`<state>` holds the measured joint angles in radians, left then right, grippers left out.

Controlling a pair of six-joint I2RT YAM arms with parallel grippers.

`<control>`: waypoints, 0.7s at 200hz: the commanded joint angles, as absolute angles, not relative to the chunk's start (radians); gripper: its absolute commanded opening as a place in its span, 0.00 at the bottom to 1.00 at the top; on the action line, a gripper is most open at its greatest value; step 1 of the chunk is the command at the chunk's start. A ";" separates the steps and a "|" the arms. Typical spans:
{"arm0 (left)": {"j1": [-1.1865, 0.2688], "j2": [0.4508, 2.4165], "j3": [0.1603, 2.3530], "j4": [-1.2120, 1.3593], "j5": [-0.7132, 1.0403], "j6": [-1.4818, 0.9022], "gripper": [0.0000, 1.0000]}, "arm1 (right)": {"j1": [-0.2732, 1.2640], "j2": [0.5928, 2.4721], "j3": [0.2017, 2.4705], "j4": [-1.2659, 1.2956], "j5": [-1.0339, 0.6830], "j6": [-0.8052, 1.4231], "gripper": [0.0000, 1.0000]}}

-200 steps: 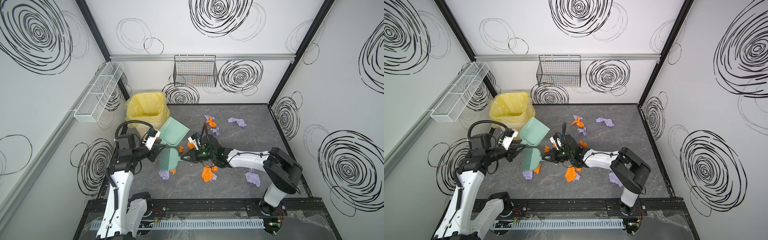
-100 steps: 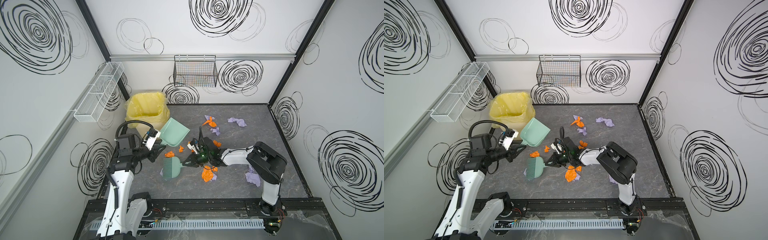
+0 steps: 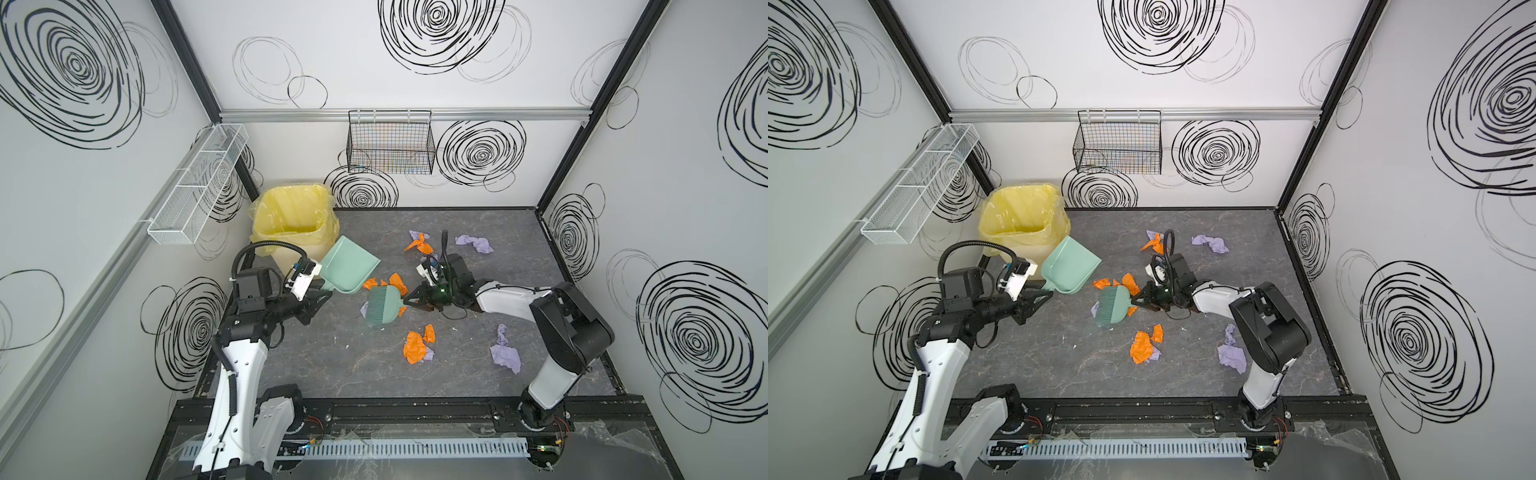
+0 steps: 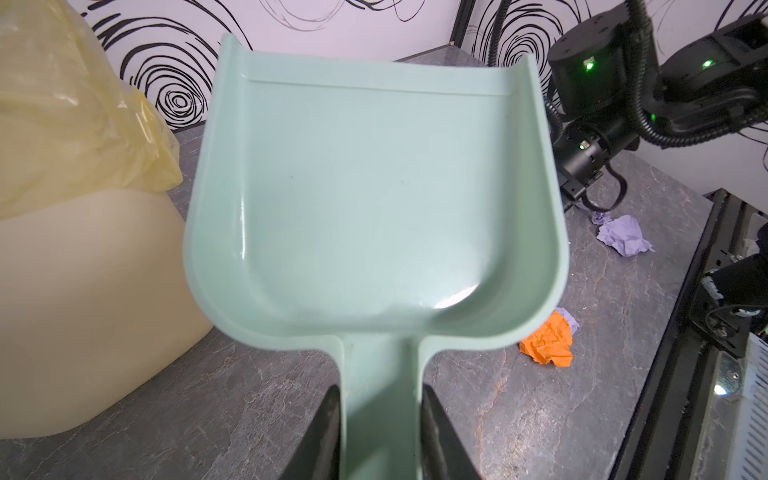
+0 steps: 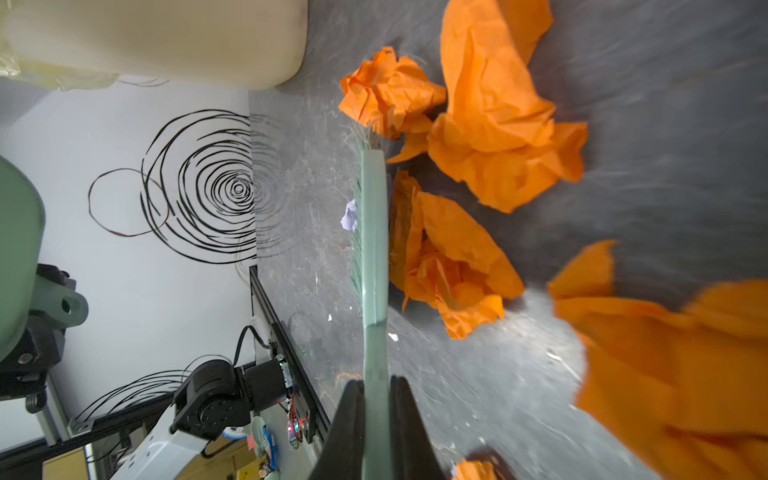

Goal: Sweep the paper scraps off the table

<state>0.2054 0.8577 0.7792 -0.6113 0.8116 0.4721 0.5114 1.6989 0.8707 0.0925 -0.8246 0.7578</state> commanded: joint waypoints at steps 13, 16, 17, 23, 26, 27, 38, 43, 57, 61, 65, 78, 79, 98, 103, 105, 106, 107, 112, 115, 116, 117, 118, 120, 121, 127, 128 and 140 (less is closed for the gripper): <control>0.216 0.861 0.775 -0.591 0.855 0.495 0.00 | 0.418 1.587 0.868 -0.146 -0.727 0.607 0.00; 0.216 0.862 0.776 -0.592 0.856 0.496 0.00 | 0.410 1.579 0.870 -0.155 -0.723 0.600 0.00; 0.216 0.861 0.776 -0.592 0.856 0.497 0.00 | 0.408 1.575 0.870 -0.159 -0.723 0.598 0.00; 0.216 0.862 0.776 -0.594 0.857 0.497 0.00 | 0.392 1.557 0.875 -0.178 -0.716 0.587 0.00; 0.216 0.862 0.776 -0.594 0.858 0.497 0.00 | 0.383 1.547 0.877 -0.188 -0.714 0.583 0.00; 0.216 0.863 0.776 -0.594 0.858 0.497 0.00 | 0.381 1.545 0.877 -0.191 -0.713 0.580 0.00; 0.216 0.863 0.776 -0.596 0.859 0.499 0.00 | 0.354 1.512 0.882 -0.214 -0.712 0.572 0.00; 0.216 0.862 0.776 -0.596 0.859 0.499 0.00 | 0.344 1.499 0.882 -0.215 -0.720 0.572 0.00; 0.216 0.860 0.776 -0.596 0.859 0.500 0.00 | 0.329 1.463 0.881 -0.205 -0.753 0.585 0.00; 0.216 0.860 0.776 -0.597 0.860 0.500 0.00 | 0.327 1.453 0.878 -0.195 -0.767 0.594 0.00; 0.216 0.860 0.776 -0.597 0.860 0.499 0.00 | 0.329 1.442 0.875 -0.180 -0.783 0.607 0.00; 0.216 0.860 0.776 -0.597 0.861 0.499 0.00 | 0.331 1.417 0.854 -0.096 -0.840 0.678 0.00; 0.216 0.860 0.776 -0.597 0.861 0.499 0.00 | 0.332 1.414 0.852 -0.091 -0.845 0.684 0.00; 0.215 0.861 0.778 -0.595 0.864 0.496 0.00 | 0.353 1.391 0.827 0.070 -0.888 0.810 0.00; 0.215 0.861 0.779 -0.595 0.865 0.495 0.00 | 0.363 1.391 0.832 0.096 -0.881 0.828 0.00; 0.215 0.861 0.779 -0.595 0.866 0.495 0.00 | 0.366 1.391 0.835 0.102 -0.876 0.834 0.00; 0.215 0.860 0.779 -0.595 0.866 0.495 0.00 | 0.369 1.391 0.838 0.105 -0.873 0.835 0.00; 0.215 0.860 0.779 -0.595 0.866 0.495 0.00 | 0.372 1.393 0.840 0.108 -0.870 0.836 0.00; 0.215 0.861 0.779 -0.594 0.866 0.495 0.00 | 0.383 1.399 0.854 0.116 -0.855 0.844 0.00; 0.214 0.861 0.779 -0.595 0.865 0.495 0.00 | 0.391 1.406 0.866 0.117 -0.845 0.846 0.00; 0.214 0.861 0.779 -0.595 0.864 0.495 0.00 | 0.394 1.407 0.869 0.117 -0.842 0.848 0.00; 0.214 0.861 0.778 -0.595 0.864 0.496 0.00 | 0.395 1.410 0.873 0.118 -0.839 0.850 0.00; 0.215 0.860 0.778 -0.595 0.864 0.495 0.00 | 0.398 1.411 0.877 0.119 -0.835 0.851 0.00; 0.215 0.859 0.778 -0.595 0.864 0.495 0.00 | 0.403 1.417 0.885 0.120 -0.830 0.852 0.00; 0.215 0.859 0.778 -0.595 0.864 0.495 0.00 | 0.405 1.420 0.890 0.120 -0.827 0.853 0.00; 0.214 0.859 0.778 -0.595 0.864 0.496 0.00 | 0.422 1.441 0.913 0.129 -0.816 0.862 0.00; 0.215 0.859 0.778 -0.595 0.864 0.496 0.00 | 0.424 1.445 0.918 0.131 -0.815 0.864 0.00; 0.215 0.857 0.778 -0.596 0.864 0.495 0.00 | 0.458 1.503 0.969 0.164 -0.809 0.893 0.00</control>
